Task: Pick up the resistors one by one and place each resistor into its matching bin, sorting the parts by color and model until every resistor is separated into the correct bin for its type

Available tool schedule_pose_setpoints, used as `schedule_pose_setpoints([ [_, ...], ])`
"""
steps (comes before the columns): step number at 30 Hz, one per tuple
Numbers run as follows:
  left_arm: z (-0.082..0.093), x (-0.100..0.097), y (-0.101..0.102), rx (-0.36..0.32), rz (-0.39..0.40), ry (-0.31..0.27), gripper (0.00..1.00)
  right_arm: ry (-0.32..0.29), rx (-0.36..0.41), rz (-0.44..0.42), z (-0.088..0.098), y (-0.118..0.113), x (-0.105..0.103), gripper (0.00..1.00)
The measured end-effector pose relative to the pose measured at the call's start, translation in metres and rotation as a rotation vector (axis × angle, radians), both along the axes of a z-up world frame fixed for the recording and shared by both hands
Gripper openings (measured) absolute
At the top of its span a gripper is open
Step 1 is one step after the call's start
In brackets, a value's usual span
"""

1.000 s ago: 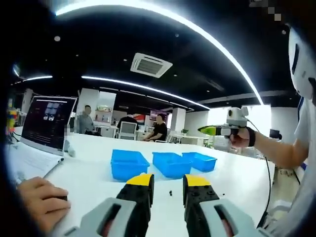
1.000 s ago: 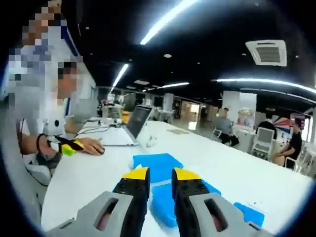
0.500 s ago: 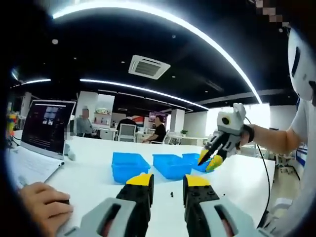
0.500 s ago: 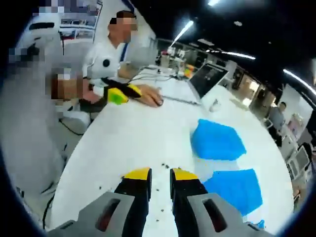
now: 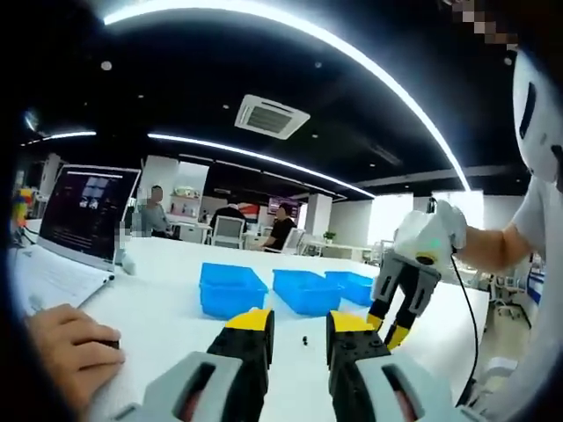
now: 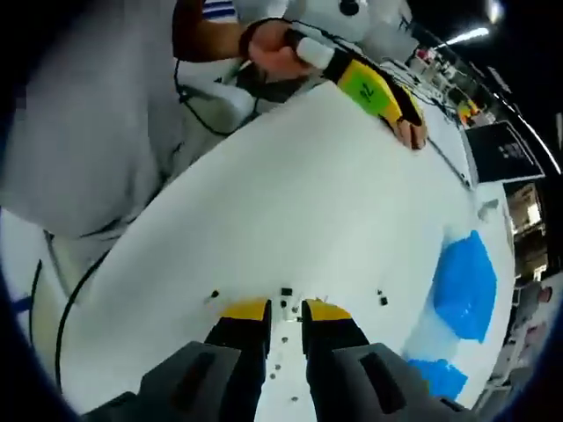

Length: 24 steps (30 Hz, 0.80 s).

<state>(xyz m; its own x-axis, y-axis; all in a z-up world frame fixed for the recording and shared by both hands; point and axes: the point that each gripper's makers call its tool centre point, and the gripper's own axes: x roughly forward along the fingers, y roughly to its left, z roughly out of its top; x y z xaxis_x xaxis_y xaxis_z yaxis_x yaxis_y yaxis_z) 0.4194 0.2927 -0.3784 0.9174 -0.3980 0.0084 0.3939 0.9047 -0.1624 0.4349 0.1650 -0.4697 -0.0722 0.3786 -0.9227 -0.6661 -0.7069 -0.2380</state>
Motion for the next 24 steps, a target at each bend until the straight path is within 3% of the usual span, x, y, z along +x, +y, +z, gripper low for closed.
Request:
schedule_pose_setpoints([
  [4,-0.001,-0.001,0.001,0.000,0.003,0.001,0.26,-0.213,-0.073,0.320,-0.005,-0.002,-0.004,0.16],
  [6,-0.002,-0.001,0.002,-0.002,0.006,0.004,0.26,-0.295,-0.115,0.410,-0.010,-0.002,-0.003,0.16],
  [8,-0.003,-0.002,0.003,-0.005,0.007,0.006,0.26,-0.300,-0.124,0.470,-0.013,0.001,-0.010,0.16],
  [12,-0.002,-0.004,0.004,-0.009,0.012,-0.001,0.26,-0.301,-0.144,0.501,-0.016,0.005,-0.011,0.14],
  [22,0.001,-0.006,0.011,-0.015,0.027,-0.008,0.26,-0.247,-0.186,0.482,-0.018,0.005,-0.007,0.06],
  [24,0.002,-0.007,0.012,-0.016,0.030,-0.011,0.26,-0.262,-0.138,0.459,-0.014,0.011,-0.007,0.06],
])
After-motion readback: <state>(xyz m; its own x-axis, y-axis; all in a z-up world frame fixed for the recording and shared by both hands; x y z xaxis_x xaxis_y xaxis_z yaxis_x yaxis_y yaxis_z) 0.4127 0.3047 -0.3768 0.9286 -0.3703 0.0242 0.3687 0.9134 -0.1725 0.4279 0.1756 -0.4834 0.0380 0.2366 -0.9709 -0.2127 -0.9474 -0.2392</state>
